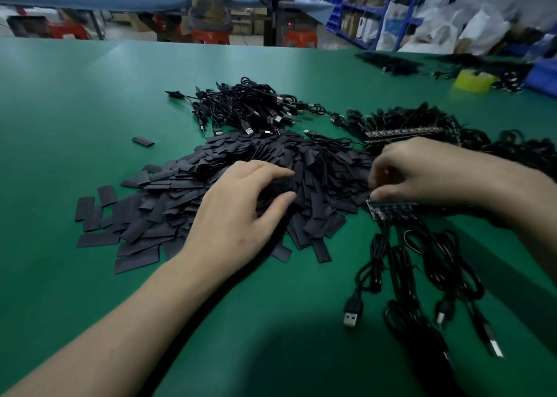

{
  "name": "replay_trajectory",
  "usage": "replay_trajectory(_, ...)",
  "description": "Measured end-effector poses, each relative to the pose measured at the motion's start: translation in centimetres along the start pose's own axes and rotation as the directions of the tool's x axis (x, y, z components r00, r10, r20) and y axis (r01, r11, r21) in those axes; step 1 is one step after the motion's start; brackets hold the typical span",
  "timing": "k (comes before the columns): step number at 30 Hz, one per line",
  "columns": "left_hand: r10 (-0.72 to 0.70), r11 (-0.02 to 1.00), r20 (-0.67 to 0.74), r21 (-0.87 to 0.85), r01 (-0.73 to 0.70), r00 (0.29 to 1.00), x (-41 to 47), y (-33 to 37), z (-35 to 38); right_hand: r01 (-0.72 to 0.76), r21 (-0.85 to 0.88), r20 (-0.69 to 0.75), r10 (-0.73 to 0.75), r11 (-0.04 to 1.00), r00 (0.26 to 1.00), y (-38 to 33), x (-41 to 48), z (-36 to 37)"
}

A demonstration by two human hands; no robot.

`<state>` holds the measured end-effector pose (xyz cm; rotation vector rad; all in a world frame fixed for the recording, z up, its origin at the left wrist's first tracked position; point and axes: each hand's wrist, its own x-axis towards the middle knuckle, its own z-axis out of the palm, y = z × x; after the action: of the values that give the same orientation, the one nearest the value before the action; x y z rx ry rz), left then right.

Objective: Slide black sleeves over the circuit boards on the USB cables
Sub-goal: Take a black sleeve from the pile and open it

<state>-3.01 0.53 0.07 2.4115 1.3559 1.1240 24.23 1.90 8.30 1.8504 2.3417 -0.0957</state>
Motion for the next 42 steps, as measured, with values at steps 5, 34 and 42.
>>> replay_trajectory(5, 0.000, 1.000, 0.008, -0.014, 0.000, 1.000, -0.1, 0.1, -0.2, -0.055, -0.034, 0.022, 0.056, 0.998, 0.998, 0.5, -0.7, 1.9)
replay_trajectory(34, -0.213, 0.587, 0.278, -0.730, 0.350, 0.937, 0.2, 1.7, -0.7, 0.275, 0.951, -0.247, -0.186, 0.141, 0.951, -5.8, 0.9, 5.2)
replay_trajectory(42, -0.203, 0.453, 0.344, -0.797, 0.400, 0.917, 0.0, 2.0, -1.0, 0.170, 0.985, -0.171, -0.265, -0.027, 0.949, -6.3, 0.7, 5.4)
